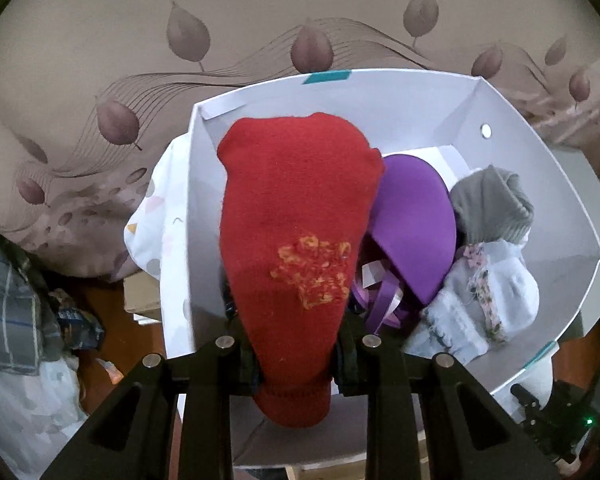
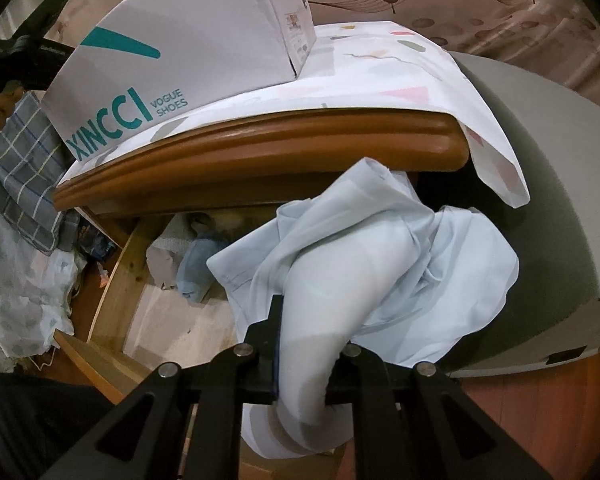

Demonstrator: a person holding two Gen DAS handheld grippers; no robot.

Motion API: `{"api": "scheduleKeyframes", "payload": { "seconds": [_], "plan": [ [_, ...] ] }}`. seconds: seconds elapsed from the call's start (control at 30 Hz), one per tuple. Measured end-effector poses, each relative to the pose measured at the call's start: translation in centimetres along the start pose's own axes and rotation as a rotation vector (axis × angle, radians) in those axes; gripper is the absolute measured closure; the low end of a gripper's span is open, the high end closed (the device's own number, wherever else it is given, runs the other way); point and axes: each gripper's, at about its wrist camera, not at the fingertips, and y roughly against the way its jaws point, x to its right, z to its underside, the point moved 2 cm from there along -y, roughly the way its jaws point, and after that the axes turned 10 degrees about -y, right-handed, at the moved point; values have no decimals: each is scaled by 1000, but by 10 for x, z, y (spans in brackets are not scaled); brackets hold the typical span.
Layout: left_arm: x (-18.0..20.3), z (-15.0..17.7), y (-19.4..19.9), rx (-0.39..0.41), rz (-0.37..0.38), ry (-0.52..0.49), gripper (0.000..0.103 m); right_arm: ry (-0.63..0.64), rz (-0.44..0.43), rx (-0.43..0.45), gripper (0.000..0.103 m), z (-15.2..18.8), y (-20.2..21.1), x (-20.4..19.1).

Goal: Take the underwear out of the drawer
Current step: 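Lower the red underwear into the box and open the left gripper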

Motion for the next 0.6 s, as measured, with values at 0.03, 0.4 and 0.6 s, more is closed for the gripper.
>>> {"api": "scheduleKeyframes", "payload": {
  "seconds": [0.03,0.4,0.6],
  "plan": [
    [2,-1,-1,-4,1,-7,80,2,1,-1,92,1,0,-1],
    [9,-2,-3,-16,-13,-17,71,-10,0,0,92,1,-2,2],
    [4,2,5,1,-3,26,59,-6,10,2,92,1,-1,3]
  ]
}}
